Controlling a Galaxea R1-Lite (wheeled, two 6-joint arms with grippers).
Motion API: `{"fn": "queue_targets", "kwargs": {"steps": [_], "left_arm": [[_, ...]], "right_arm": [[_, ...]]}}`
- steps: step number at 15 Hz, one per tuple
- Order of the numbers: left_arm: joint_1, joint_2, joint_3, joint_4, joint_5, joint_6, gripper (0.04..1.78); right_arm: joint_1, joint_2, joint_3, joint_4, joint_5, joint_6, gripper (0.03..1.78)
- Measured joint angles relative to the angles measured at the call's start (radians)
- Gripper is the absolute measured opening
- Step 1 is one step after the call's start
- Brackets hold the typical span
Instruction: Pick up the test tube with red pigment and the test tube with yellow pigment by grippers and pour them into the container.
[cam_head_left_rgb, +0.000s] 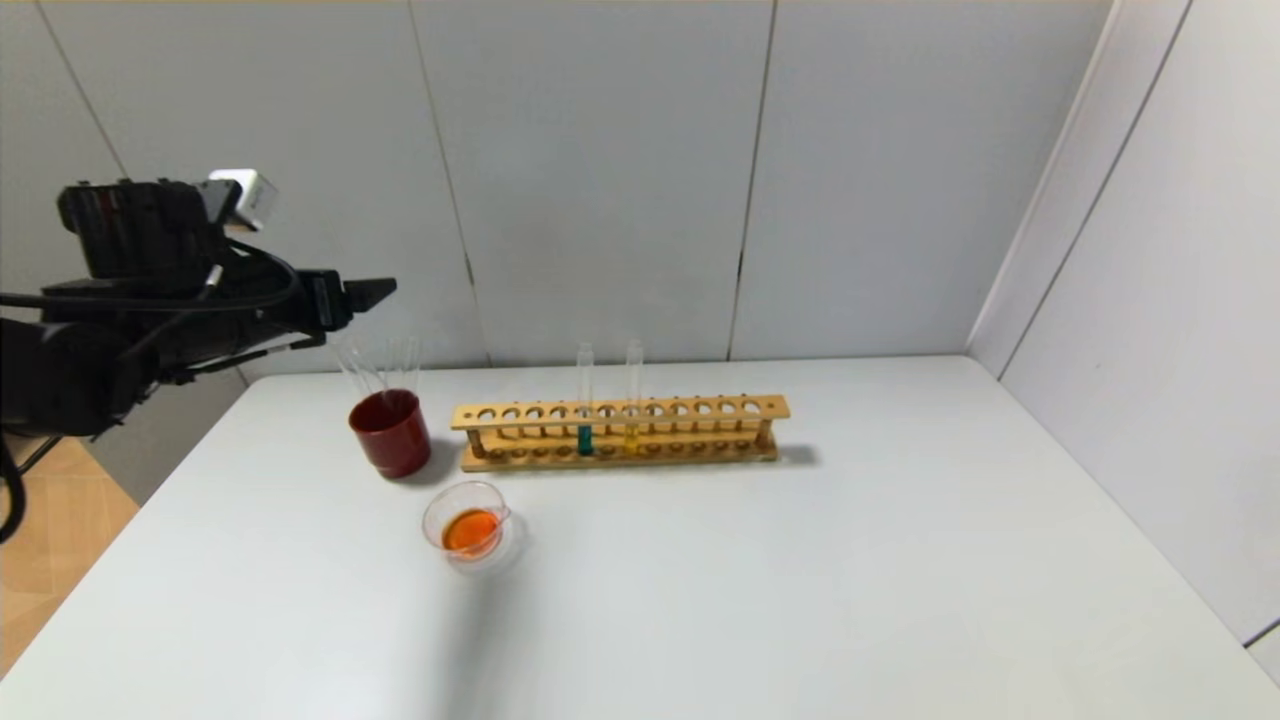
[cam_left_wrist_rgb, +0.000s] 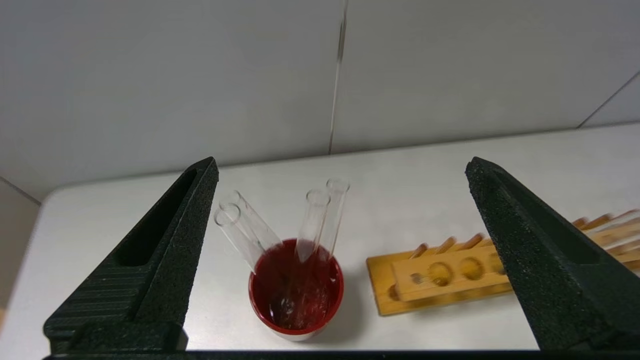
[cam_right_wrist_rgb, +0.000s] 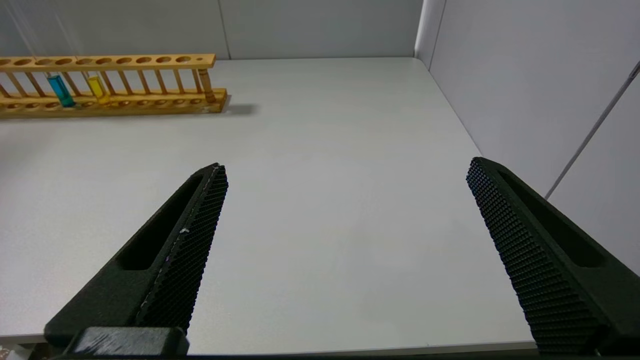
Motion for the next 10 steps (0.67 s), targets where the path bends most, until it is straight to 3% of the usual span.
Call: {"fn": "queue_targets", "kwargs": {"steps": [10], "left_arm": [[0.006, -0.748, 0.192, 0.365, 0.012, 0.001, 1.74]], "right_arm": [[0.000, 0.000, 0.000, 0.000, 0.000, 0.000, 1.75]]}}
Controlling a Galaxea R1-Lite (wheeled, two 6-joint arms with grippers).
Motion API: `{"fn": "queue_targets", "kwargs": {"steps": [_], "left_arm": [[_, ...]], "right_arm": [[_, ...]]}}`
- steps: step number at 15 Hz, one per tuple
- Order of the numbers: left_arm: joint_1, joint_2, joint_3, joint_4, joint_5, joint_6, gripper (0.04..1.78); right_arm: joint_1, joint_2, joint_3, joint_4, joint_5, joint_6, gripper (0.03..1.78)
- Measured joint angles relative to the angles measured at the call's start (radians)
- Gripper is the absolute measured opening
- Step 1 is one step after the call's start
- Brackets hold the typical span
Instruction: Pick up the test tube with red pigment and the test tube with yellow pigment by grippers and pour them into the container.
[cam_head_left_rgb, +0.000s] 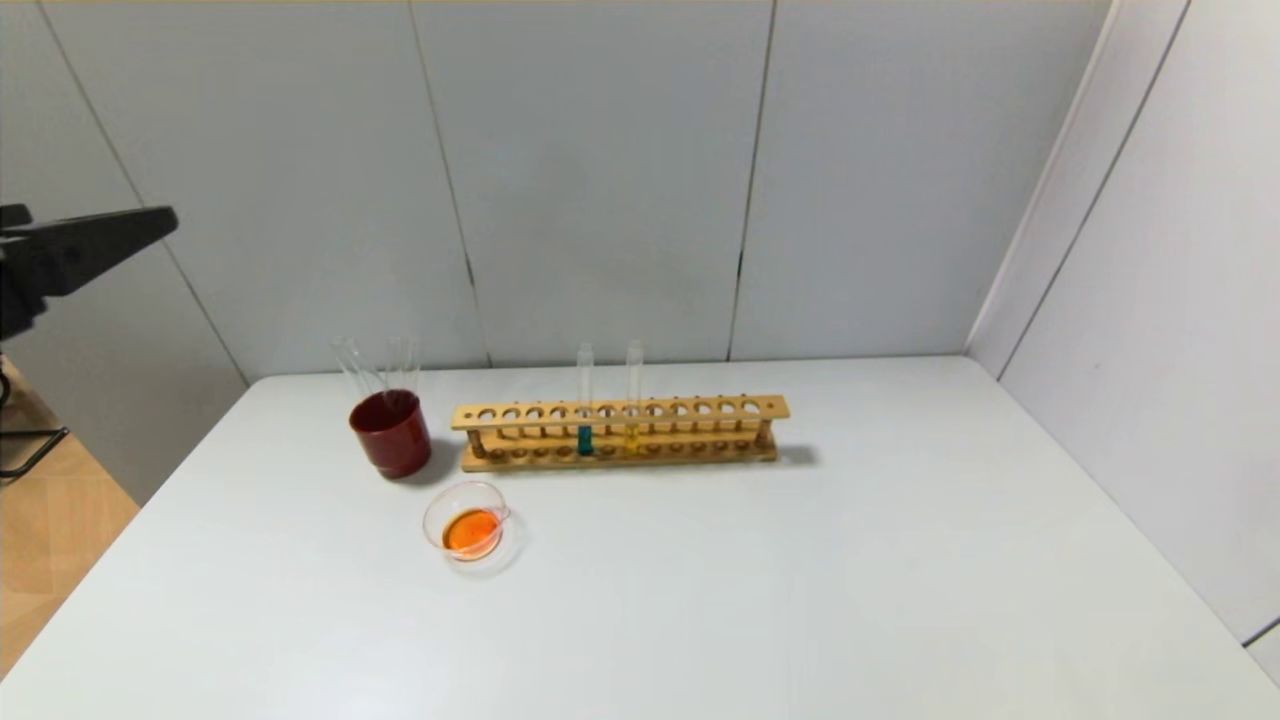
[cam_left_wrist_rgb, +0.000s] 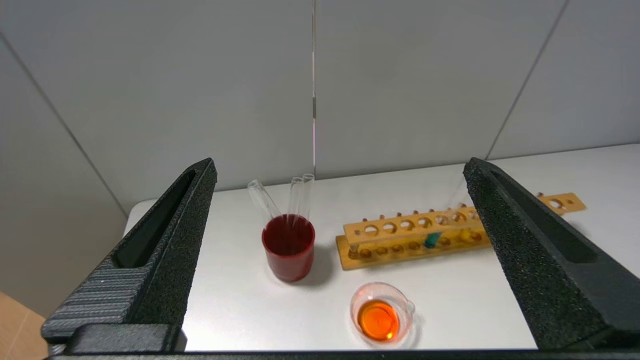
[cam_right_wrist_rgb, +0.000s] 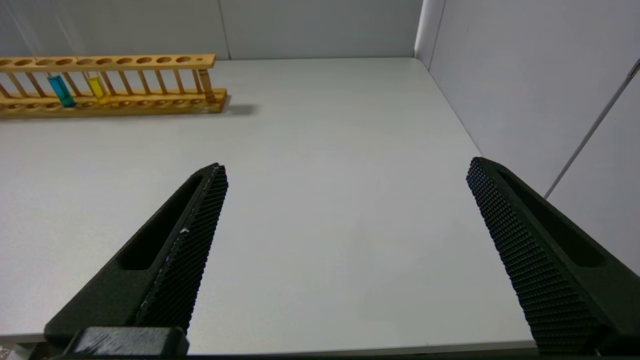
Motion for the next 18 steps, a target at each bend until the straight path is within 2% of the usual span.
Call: {"fn": "queue_targets", "kwargs": {"steps": [4, 13, 15, 18], "left_arm": [[-0.003, -0.293, 0.097, 0.120, -0.016, -0.001, 1.74], [-0.019, -0.865, 0.351, 0.221, -0.016, 0.034, 1.74], [-0.026, -0.940, 0.461, 0.163, 0.056, 0.052, 1.74], [-0.029, -0.982, 0.682, -0.048, 0.125, 0.095, 1.74]], "right_arm": [[0.000, 0.000, 0.000, 0.000, 0.000, 0.000, 1.75], [0.000, 0.000, 0.000, 0.000, 0.000, 0.000, 1.75], [0.000, 0.000, 0.000, 0.000, 0.000, 0.000, 1.75], [0.000, 0.000, 0.000, 0.000, 0.000, 0.000, 1.75]]}}
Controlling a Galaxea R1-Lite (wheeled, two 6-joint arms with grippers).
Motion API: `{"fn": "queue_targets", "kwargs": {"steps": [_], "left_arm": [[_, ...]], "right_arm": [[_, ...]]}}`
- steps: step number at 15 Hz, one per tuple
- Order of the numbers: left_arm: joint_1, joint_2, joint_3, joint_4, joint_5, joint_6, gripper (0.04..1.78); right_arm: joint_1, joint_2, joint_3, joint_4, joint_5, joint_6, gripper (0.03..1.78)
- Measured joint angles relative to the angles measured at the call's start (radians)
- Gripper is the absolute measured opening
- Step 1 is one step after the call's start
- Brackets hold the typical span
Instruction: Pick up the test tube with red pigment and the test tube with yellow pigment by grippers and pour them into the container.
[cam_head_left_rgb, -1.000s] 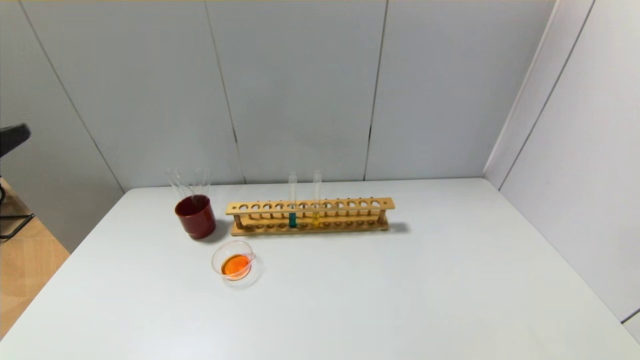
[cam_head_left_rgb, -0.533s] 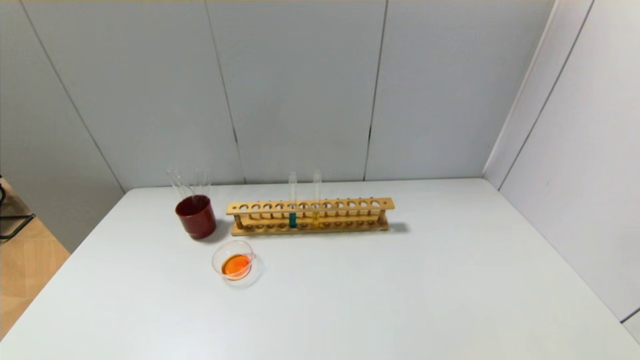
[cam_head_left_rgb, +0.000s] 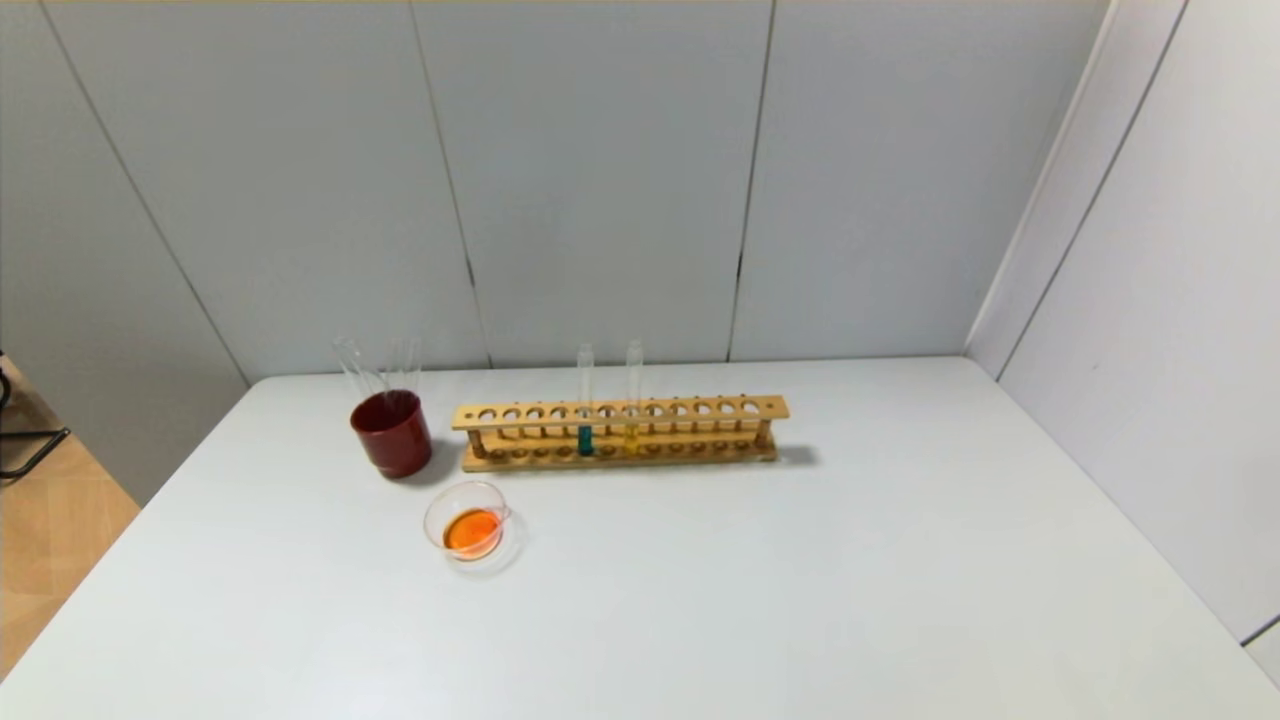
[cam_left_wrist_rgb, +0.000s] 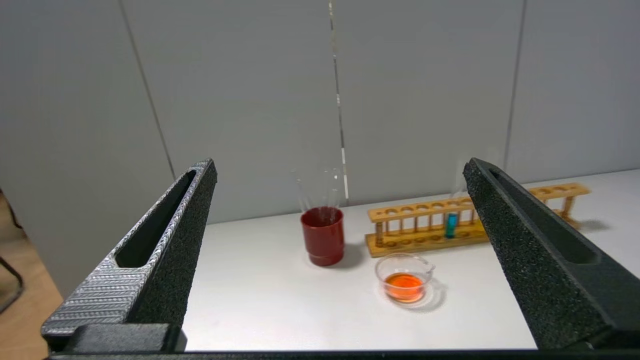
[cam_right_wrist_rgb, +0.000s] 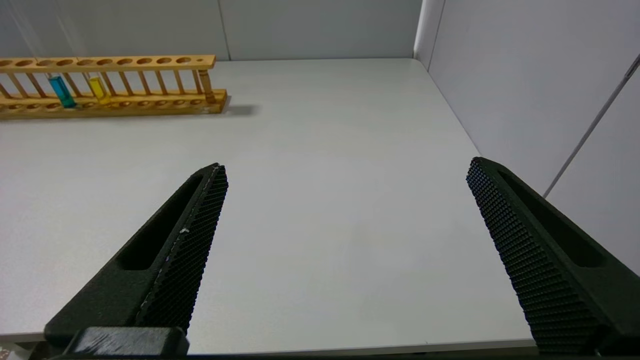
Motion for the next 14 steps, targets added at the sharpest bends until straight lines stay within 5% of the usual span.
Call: {"fn": "queue_targets", "kwargs": {"steps": [5, 8, 14], "left_arm": [[-0.001, -0.013, 0.173, -0.096, 0.070, 0.000, 1.74], [-0.001, -0.013, 0.186, 0.036, 0.103, 0.006, 1.74], [-0.001, -0.013, 0.183, 0.243, 0.013, 0.013, 1.74]], "right_arm": [[0.000, 0.000, 0.000, 0.000, 0.000, 0.000, 1.75], [0.000, 0.000, 0.000, 0.000, 0.000, 0.000, 1.75], [0.000, 0.000, 0.000, 0.000, 0.000, 0.000, 1.75]]}}
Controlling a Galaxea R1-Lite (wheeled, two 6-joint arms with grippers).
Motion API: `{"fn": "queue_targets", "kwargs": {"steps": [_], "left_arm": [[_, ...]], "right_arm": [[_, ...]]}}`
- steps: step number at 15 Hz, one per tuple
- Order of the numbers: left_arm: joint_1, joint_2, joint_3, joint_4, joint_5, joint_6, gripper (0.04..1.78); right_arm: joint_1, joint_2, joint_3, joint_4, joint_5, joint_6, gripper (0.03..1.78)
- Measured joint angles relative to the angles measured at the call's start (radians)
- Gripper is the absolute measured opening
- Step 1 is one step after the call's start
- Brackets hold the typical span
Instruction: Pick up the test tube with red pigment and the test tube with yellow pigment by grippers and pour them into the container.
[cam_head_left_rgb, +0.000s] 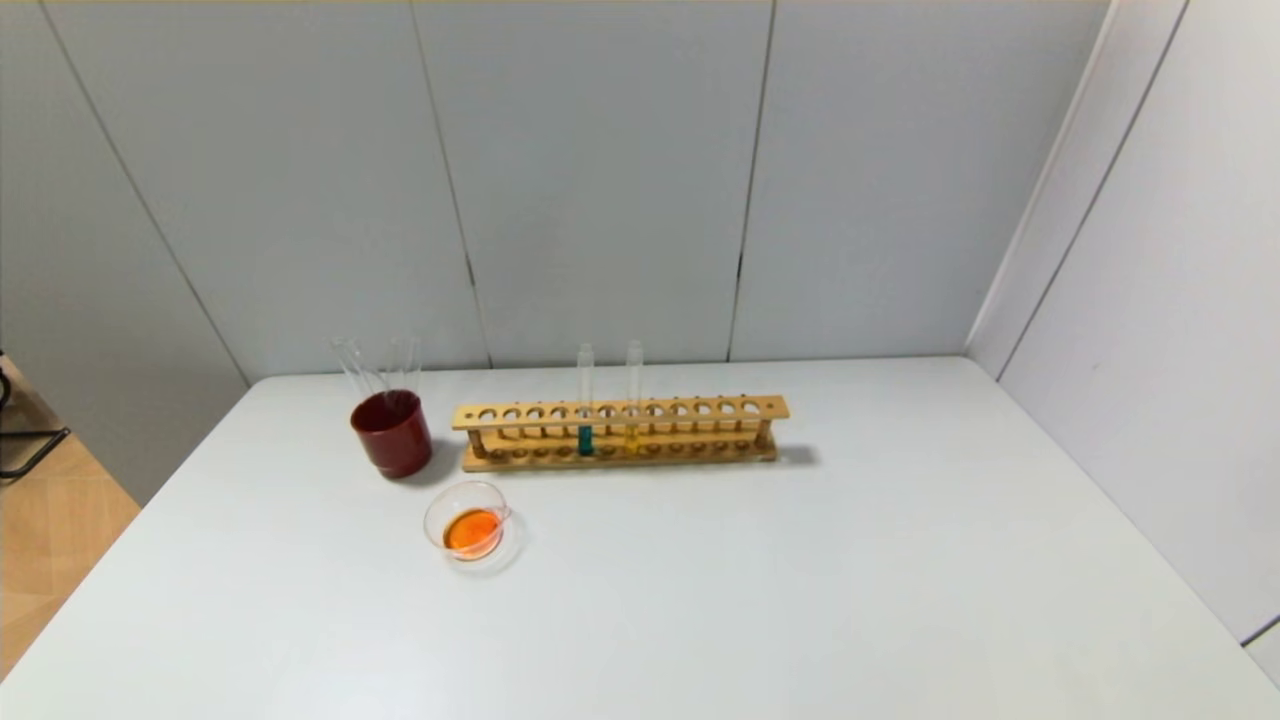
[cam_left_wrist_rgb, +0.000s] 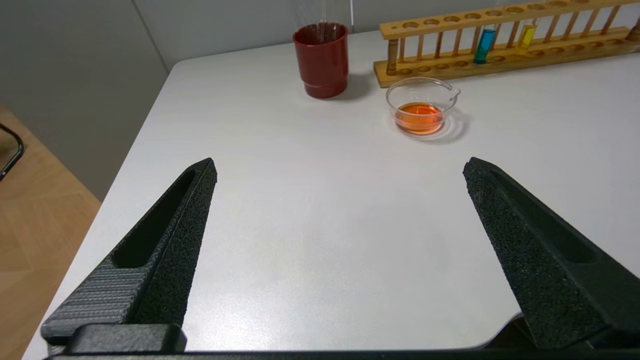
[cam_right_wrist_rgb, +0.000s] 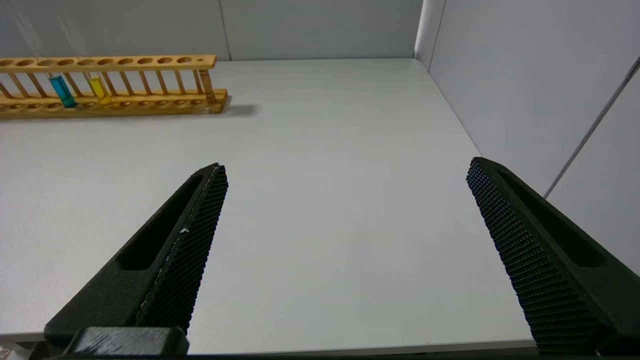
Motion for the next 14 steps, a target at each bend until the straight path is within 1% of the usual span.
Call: {"fn": "queue_targets", "kwargs": {"steps": [14], "left_arm": [[-0.001, 0.000, 0.005, -0.008, 0.007, -0.028, 1.74]], "right_arm": [[0.000, 0.000, 0.000, 0.000, 0.000, 0.000, 1.75]]}}
